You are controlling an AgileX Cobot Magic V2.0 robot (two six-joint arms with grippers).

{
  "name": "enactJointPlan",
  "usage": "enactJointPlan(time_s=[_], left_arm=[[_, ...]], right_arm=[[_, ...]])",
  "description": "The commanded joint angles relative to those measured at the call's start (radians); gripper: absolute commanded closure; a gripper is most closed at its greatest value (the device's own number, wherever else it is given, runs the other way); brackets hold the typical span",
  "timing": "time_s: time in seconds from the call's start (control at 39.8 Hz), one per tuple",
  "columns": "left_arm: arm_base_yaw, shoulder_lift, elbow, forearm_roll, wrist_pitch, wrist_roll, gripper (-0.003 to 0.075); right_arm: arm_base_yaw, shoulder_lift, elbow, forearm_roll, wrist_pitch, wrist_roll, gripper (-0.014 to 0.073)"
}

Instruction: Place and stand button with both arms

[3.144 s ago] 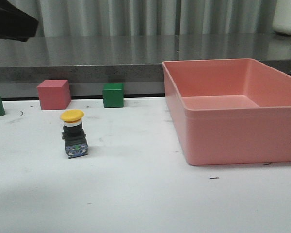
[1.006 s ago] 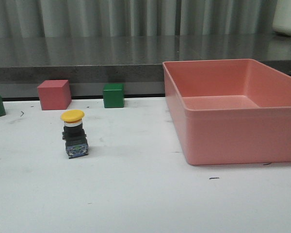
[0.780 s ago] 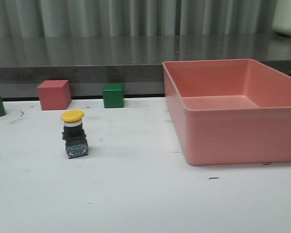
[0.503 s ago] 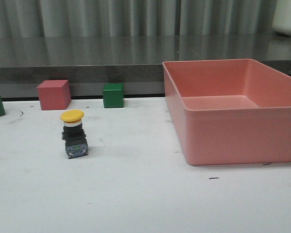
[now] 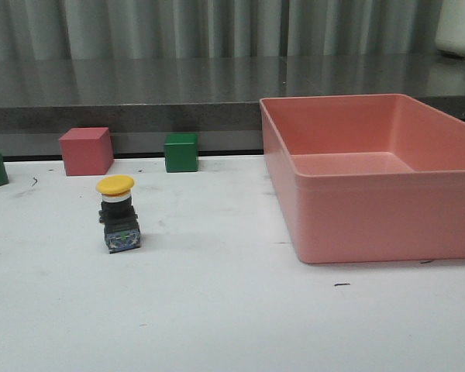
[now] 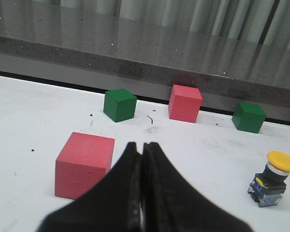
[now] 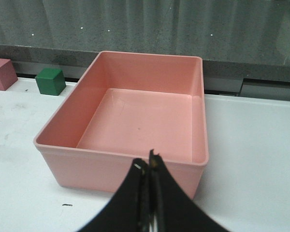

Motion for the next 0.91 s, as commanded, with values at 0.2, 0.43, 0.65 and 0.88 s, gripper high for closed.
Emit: enactJointPlan(time_s=[0.2, 0.43, 0.65, 0.88], left_arm=[[0.003, -0.025, 0.009, -0.009, -0.092, 0.002, 0.0741], [0.003, -0.025, 0.009, -0.009, -0.092, 0.002, 0.0741], [0.003, -0.025, 0.009, -0.009, -0.092, 0.002, 0.0741], [0.003, -0.025, 0.009, -0.009, -0.092, 0.002, 0.0741]], right_arm=[[-0.006, 0.006, -0.027, -0.018, -0.085, -0.008, 0.0663], [-0.012, 0.003, -0.018, -0.029, -0.102, -0.009, 0.0663], [-0.142, -0.05, 0.166, -0.008, -0.378, -0.02, 0.0663], [-0.217, -0.178, 0.355, 0.075, -0.44, -0.02, 0.0663]])
